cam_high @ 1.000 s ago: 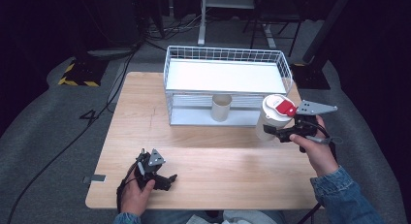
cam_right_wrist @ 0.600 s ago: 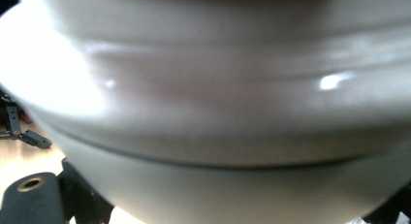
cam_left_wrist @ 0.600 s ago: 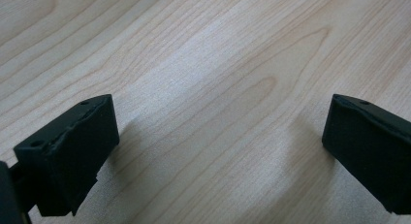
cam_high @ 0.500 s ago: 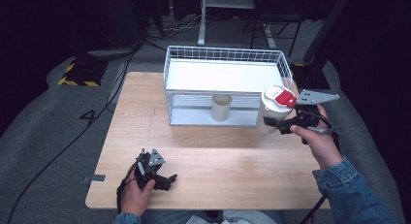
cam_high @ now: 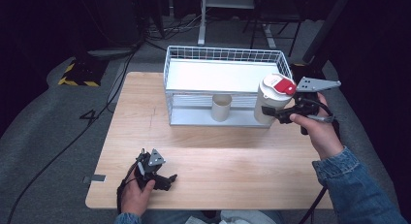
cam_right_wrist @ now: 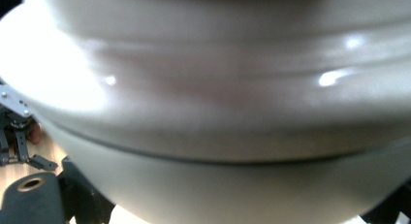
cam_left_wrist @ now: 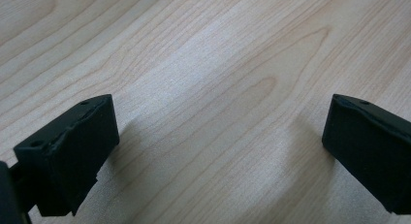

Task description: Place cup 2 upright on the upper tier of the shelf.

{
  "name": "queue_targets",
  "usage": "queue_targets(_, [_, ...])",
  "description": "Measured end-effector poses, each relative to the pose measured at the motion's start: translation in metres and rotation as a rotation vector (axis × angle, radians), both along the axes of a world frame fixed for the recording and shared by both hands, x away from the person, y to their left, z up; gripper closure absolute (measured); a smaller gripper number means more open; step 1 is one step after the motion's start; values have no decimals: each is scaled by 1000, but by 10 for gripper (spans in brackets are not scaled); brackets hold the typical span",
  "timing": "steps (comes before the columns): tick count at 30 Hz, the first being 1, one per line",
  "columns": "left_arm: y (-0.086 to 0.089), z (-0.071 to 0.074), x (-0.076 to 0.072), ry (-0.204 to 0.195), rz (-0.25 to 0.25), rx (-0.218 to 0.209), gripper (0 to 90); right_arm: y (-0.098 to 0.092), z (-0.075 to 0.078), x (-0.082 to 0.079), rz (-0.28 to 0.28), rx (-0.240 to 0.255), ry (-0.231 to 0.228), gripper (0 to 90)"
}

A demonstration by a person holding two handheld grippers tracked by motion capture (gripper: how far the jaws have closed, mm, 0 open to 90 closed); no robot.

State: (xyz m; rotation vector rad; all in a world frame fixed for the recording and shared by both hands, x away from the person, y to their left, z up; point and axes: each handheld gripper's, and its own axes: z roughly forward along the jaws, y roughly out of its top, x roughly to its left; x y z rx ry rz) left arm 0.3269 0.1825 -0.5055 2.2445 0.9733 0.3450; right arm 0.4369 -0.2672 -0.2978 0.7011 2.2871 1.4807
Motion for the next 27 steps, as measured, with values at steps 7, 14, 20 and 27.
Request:
queue_targets(7, [0, 0, 0, 0, 0, 0, 3, 7, 13, 13, -2, 16, -9, 112])
queue_targets(14, [0, 0, 0, 3, 2, 2, 3, 12, 26, 27, -6, 32, -21, 112])
queue_targets(20, [0, 0, 0, 3, 5, 3, 3, 18, 35, 39, -7, 46, -23, 113])
queue_targets(27, [0, 0, 0, 5, 5, 3, 3, 23, 44, 57, -26, 46, -27, 113])
